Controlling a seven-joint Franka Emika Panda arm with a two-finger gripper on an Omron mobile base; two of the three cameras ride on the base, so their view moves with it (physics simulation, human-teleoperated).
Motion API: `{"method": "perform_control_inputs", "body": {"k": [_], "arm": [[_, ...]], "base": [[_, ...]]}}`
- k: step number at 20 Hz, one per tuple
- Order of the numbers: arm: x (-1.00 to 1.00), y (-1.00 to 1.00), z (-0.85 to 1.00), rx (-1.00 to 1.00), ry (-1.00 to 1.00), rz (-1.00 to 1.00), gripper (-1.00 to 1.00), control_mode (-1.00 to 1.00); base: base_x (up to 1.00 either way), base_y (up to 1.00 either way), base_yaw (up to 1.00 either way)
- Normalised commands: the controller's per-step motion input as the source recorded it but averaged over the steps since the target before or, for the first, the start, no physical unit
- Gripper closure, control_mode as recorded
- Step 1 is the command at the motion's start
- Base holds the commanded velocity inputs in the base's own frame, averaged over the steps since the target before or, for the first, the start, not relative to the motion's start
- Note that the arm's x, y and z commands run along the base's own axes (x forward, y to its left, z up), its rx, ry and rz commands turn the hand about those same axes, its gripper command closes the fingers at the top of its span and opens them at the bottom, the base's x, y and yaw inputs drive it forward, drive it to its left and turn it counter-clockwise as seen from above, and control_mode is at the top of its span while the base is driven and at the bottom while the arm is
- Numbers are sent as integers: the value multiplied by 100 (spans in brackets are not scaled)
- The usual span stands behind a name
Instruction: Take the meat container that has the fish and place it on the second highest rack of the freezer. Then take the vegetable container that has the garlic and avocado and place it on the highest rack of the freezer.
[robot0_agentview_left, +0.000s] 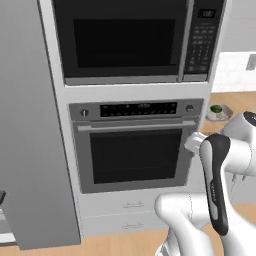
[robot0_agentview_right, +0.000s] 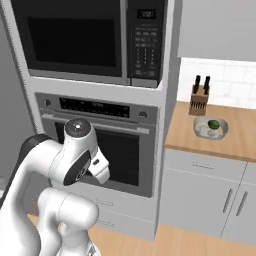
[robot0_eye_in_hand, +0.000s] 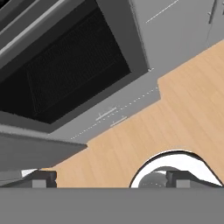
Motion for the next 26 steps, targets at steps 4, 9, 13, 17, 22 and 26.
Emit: {"method": "perform_control_inputs", "body": {"k": [4,9,13,17,22,26], "arm": [[0,0,0,0,0,0,-100,100],[0,0,0,0,0,0,-100,100],[0,0,0,0,0,0,-100,100],[0,0,0,0,0,0,-100,100],[0,0,0,0,0,0,-100,100],[0,0,0,0,0,0,-100,100]], "base": [[34,-100,-14],[39,-100,-2],[60,-97,2],[60,-52,14],[87,-18,12],[56,0,4]]}}
